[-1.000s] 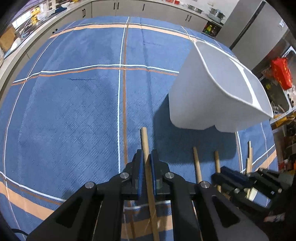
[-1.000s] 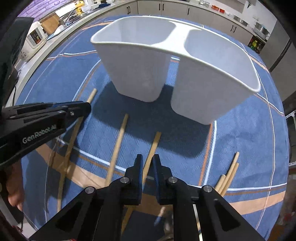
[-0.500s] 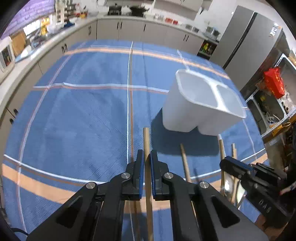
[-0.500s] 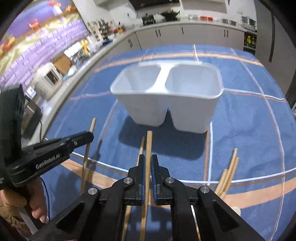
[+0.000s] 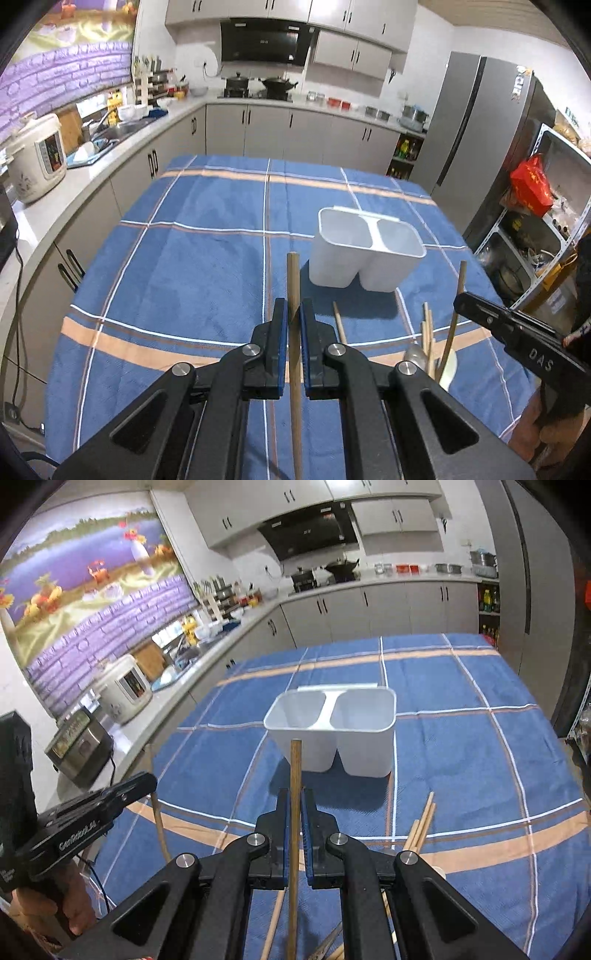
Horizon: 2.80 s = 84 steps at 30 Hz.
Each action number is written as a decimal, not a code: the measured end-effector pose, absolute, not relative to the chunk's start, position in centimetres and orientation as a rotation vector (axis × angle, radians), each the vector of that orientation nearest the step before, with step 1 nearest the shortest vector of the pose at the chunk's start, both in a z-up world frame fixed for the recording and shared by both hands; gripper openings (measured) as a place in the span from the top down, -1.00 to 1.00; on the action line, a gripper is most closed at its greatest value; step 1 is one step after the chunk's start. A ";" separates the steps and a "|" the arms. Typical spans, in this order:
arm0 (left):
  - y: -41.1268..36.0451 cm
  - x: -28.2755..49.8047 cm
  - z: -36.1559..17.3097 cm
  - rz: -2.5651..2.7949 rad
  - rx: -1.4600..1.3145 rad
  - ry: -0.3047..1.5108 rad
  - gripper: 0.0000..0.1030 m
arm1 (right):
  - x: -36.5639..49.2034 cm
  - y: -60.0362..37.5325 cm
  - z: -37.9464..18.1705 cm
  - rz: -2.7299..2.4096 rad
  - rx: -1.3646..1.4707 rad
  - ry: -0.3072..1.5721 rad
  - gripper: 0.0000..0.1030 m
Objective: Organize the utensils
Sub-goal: 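Lift both held chopsticks upright and carry them above the white holder, then lower the chopsticks into the holder compartments and open both tools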
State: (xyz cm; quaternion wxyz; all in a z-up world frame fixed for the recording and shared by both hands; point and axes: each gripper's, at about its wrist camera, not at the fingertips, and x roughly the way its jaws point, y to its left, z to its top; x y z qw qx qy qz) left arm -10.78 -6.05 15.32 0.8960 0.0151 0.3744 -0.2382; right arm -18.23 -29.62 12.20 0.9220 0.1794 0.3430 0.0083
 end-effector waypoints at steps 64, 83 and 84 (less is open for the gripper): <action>-18.2 5.9 23.8 -0.564 -0.038 0.687 0.90 | -6.5 -42.9 17.7 -0.150 0.480 0.558 0.89; -16.3 3.3 21.1 -0.539 0.013 0.729 0.40 | -7.8 -43.7 15.9 -0.222 0.453 0.636 0.18; -15.4 2.4 21.1 -0.535 0.007 0.727 0.40 | -8.8 -43.6 16.1 -0.224 0.440 0.636 0.17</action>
